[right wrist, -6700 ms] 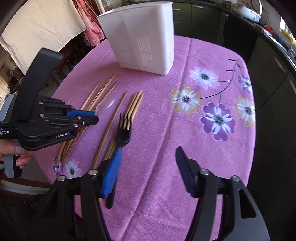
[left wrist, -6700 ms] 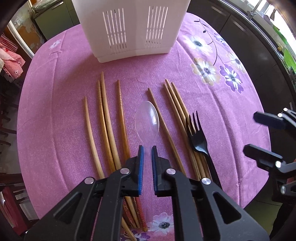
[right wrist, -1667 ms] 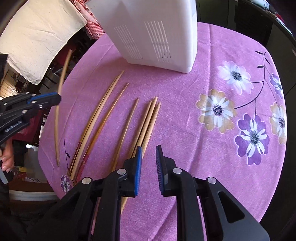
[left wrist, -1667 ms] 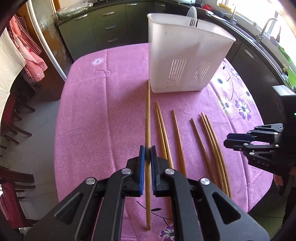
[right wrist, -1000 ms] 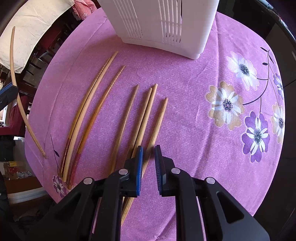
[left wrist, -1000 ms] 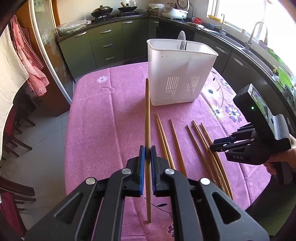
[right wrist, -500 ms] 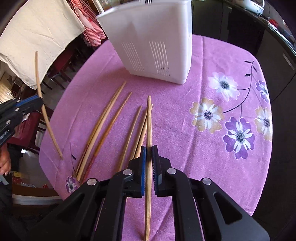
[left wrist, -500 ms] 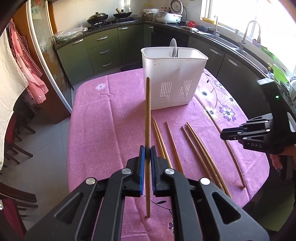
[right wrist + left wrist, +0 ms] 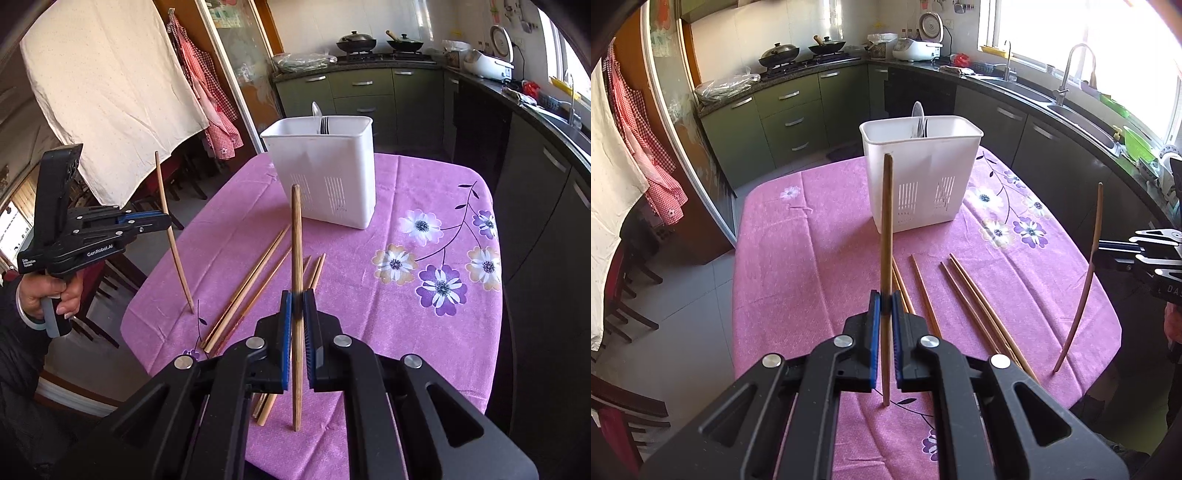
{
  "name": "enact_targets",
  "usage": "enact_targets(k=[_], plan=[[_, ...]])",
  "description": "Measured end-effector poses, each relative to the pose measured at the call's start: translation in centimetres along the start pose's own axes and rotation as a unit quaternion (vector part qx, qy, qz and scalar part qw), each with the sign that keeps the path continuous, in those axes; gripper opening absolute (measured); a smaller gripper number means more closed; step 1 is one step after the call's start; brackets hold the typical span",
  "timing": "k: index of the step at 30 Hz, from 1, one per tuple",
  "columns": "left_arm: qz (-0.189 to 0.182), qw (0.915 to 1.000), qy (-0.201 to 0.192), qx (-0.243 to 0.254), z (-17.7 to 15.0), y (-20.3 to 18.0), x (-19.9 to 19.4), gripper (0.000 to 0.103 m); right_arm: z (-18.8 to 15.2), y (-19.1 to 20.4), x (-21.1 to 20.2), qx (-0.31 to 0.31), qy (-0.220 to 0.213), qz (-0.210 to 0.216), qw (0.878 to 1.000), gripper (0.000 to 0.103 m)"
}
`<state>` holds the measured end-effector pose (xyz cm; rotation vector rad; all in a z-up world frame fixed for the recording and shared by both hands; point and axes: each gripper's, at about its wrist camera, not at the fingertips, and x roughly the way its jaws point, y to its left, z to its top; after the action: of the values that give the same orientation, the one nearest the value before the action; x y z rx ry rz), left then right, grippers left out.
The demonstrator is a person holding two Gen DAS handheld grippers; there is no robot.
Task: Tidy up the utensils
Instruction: 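Lift the chopsticks and drop them into the white caddy with both grippers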
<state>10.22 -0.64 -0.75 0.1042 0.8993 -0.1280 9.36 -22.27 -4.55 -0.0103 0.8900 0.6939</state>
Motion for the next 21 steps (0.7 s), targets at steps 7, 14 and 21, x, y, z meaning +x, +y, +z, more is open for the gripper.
enact_targets(k=[7, 14, 21], plan=[[-0.003, 0.9999, -0.011, 0.004, 0.6, -0.4, -0.8, 0.006, 0.3, 0.8, -1.6, -0.009, -0.027, 0.005, 1.0, 0.007], [-0.015, 0.9996, -0.023, 0.003, 2.4, -0.4, -1.3, 0.006, 2.8, 1.2, -2.8, -0.013, -0.058, 0.011, 0.998, 0.007], [-0.03, 0.997, -0.071, 0.006, 7.2, -0.6, -4.5, 0.006, 7.6, 1.4, -5.0, -0.021, -0.085, 0.016, 0.996, 0.007]])
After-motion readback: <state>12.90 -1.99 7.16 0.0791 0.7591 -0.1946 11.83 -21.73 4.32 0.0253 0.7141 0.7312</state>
